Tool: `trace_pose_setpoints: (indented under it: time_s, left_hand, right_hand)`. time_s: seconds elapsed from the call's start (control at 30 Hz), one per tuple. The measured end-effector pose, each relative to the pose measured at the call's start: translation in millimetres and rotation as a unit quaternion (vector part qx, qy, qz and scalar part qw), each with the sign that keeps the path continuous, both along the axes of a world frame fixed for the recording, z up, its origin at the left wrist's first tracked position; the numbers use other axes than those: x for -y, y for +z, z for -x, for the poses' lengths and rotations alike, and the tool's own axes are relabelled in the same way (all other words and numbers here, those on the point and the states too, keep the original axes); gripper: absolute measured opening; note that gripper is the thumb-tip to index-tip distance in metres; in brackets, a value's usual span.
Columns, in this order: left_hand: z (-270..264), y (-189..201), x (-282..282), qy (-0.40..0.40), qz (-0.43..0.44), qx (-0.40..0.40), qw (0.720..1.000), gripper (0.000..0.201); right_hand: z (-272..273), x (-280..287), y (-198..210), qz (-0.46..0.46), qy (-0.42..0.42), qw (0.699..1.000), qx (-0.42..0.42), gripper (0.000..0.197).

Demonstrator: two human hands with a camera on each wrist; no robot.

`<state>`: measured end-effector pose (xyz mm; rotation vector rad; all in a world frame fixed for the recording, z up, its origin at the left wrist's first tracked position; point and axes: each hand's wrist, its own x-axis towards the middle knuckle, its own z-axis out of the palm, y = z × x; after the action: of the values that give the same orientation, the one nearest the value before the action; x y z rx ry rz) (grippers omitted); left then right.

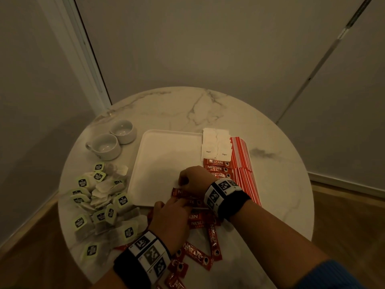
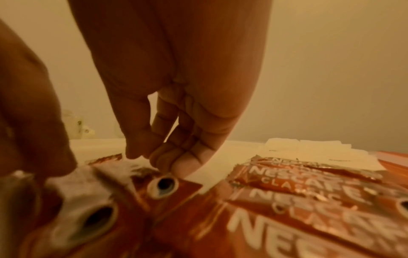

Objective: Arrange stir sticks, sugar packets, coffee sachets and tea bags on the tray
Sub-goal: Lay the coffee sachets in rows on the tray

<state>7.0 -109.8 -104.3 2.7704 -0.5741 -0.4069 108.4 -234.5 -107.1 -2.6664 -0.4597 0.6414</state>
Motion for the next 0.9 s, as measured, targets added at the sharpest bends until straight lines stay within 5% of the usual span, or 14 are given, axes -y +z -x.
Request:
trace_pose_setpoints:
  time_s: [0.17, 0.3, 0.37, 0.43, 0.47, 0.5, 0.7, 0.8, 0.9]
  left_hand:
    - [-8.8, 19.4, -8.6, 0.035, 0.099, 0.042, 0.994, 0.031]
    - [-28.6, 52.5, -14.5, 0.169, 0.362, 0.008, 0.916, 0.014]
    - [-41.5, 63.0, -16.0, 0.256, 0.52, -0.132, 0.804, 0.009]
    - [-51.9, 69.8, -17.1, 0.26, 0.667, -0.326, 0.617, 0.012]
    - [-55.2, 71.4, -18.1, 0.24, 0.695, -0.385, 0.558, 0.016]
    - [-57.3, 72.0, -17.8, 0.221, 0.699, -0.412, 0.541, 0.019]
    - [-60.1, 55.5, -6.8, 0.207, 0.697, -0.358, 0.586, 0.033]
    - [-63.2, 47.6, -6.3, 0.248, 0.651, -0.3, 0.651, 0.029]
    - [-72.4, 41.3, -9.7, 0.326, 0.597, -0.245, 0.691, 0.027]
  right_hand:
    - [-2.0, 12.6, 19.1, -0.111, -0.091, 0.989, 0.036, 0.019]
    - [-0.7, 24.1, 47.9, -0.267, -0.172, 0.948, 0.018, 0.015]
    - [3.5, 27.0, 63.7, -0.35, -0.199, 0.915, -0.02, 0.018]
    - [8.8, 26.8, 76.0, -0.413, -0.208, 0.885, -0.055, 0.024]
    - [10.9, 26.3, 80.1, -0.428, -0.202, 0.878, -0.068, 0.025]
    - [13.4, 25.5, 83.0, -0.434, -0.189, 0.877, -0.077, 0.025]
    - [22.6, 23.9, 81.7, -0.484, -0.186, 0.851, -0.088, 0.017]
    - [18.1, 22.9, 77.2, -0.491, -0.259, 0.831, -0.049, 0.014]
    - [11.3, 26.5, 73.6, -0.55, -0.329, 0.763, -0.088, 0.017]
